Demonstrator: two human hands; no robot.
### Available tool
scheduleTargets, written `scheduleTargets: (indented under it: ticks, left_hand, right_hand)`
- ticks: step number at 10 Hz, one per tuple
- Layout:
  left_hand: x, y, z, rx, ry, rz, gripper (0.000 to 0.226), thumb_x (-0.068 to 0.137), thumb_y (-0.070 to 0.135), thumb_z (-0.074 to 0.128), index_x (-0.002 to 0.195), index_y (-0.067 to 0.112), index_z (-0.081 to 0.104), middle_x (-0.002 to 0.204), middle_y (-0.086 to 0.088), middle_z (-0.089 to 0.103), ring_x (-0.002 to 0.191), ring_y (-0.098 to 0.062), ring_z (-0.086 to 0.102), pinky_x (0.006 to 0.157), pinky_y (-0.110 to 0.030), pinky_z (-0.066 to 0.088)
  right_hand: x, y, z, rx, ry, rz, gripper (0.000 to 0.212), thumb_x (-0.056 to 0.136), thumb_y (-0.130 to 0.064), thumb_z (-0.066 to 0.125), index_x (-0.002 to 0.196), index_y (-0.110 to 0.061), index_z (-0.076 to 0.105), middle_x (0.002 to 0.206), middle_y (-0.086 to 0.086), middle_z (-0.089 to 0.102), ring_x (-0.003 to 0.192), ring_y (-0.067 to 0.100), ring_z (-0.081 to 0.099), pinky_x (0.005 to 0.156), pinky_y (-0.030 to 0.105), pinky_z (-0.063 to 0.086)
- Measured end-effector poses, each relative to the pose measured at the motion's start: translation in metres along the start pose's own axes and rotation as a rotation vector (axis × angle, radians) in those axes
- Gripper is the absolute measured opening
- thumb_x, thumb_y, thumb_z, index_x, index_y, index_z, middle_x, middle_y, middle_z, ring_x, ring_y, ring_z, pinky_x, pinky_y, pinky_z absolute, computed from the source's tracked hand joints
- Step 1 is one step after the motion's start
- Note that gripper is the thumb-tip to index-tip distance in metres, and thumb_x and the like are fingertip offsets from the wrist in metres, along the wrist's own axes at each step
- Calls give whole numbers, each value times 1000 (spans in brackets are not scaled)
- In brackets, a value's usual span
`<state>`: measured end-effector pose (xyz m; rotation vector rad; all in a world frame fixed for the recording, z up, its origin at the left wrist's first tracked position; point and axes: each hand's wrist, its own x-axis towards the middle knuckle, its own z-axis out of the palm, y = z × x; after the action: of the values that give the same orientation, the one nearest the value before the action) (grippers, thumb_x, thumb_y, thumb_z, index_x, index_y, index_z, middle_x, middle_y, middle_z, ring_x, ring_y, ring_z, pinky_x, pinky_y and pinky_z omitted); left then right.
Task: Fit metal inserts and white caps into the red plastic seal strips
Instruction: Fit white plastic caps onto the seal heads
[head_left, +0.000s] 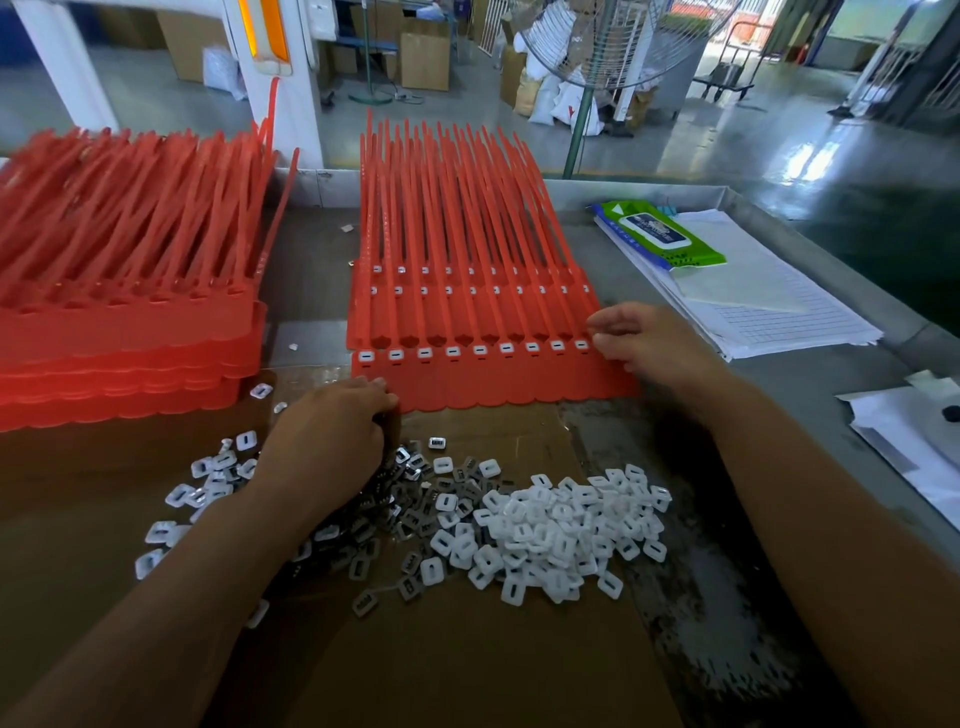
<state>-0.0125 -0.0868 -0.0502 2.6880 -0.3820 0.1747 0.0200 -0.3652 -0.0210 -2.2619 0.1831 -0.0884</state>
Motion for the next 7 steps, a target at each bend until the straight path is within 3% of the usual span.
scheduleTargets:
  ticks: [2,3,4,7]
  left_hand:
    - [0,-2,0,34,-23,12,43,82,2,45,122,15,56,135,2,47,126,-15,42,105,-28,27]
    - [1,-2,0,32,-28,7,43,83,3,45,122,16,55,136,2,47,126,-15,41,105,-29,27]
    - [0,-3,0,33,-34,11,43,83,3,45,123,16,55,136,2,46,126,-15,41,105,-28,27]
    - [-2,-4,0,39,-39,19,42,84,4,45,123,16,55,136,2,46,127,-15,41,106,-29,27]
  right_hand:
    - [-44,-3,-23,-113,-230,11,12,83,-6,64,90,-15,66,78,-3,66,63,3,58,55,7,44]
    - [-61,0,-30,-154,-319,19,12,78,-3,68,86,-13,68,64,-8,65,51,-6,55,53,4,42]
    - [-74,3,-30,-202,-364,-5,16,74,-5,73,78,-20,68,63,-12,64,53,-10,55,56,2,40]
    - [-82,8,-21,-254,-419,-16,21,70,-4,76,69,-22,65,71,0,68,60,3,60,66,20,49]
